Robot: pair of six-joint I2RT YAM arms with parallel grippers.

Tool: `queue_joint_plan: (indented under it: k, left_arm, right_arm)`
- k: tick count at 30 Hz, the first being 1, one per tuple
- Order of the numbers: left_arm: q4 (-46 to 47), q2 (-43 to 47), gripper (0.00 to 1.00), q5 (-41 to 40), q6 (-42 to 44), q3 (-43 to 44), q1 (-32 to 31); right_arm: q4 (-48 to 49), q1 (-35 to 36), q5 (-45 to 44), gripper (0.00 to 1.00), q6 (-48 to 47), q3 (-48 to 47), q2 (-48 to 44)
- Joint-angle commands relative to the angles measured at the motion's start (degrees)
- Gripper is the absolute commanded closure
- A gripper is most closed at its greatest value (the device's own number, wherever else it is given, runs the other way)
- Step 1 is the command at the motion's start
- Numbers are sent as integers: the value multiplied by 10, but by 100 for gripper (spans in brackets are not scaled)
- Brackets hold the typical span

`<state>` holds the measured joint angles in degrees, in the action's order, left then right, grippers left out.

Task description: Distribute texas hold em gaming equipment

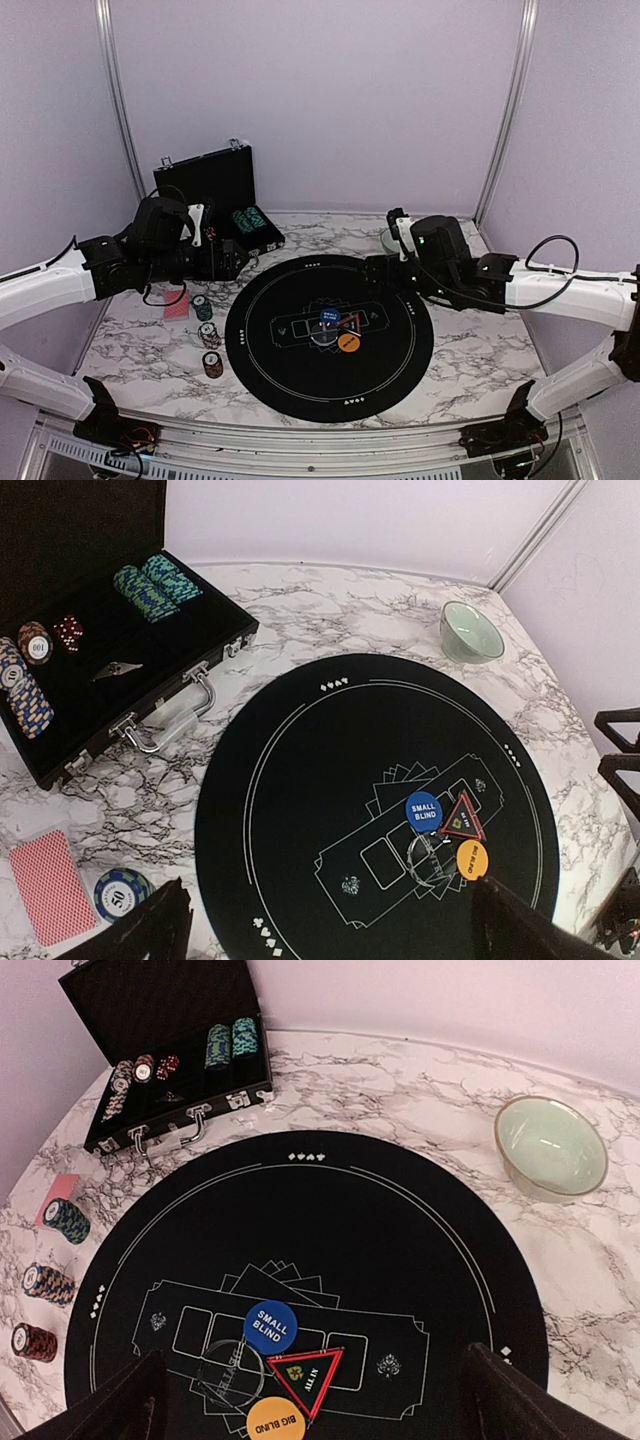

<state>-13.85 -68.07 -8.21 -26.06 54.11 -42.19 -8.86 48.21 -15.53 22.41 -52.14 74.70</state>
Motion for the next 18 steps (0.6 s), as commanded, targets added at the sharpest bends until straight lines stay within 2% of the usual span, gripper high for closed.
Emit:
queue_joint_plan:
  k: [1, 9, 18]
  left_arm:
    - [14, 10, 1, -10, 9, -4, 1]
    - [11, 12, 1, -12, 7, -6, 1]
    - [-24, 31, 1, -29, -9, -9, 19]
  right_arm:
    - [-6, -1, 4, 1, -4, -26, 2]
    - [-61, 1, 53, 2, 9, -55, 32]
    - [-121, 98, 70, 19, 63, -126, 154]
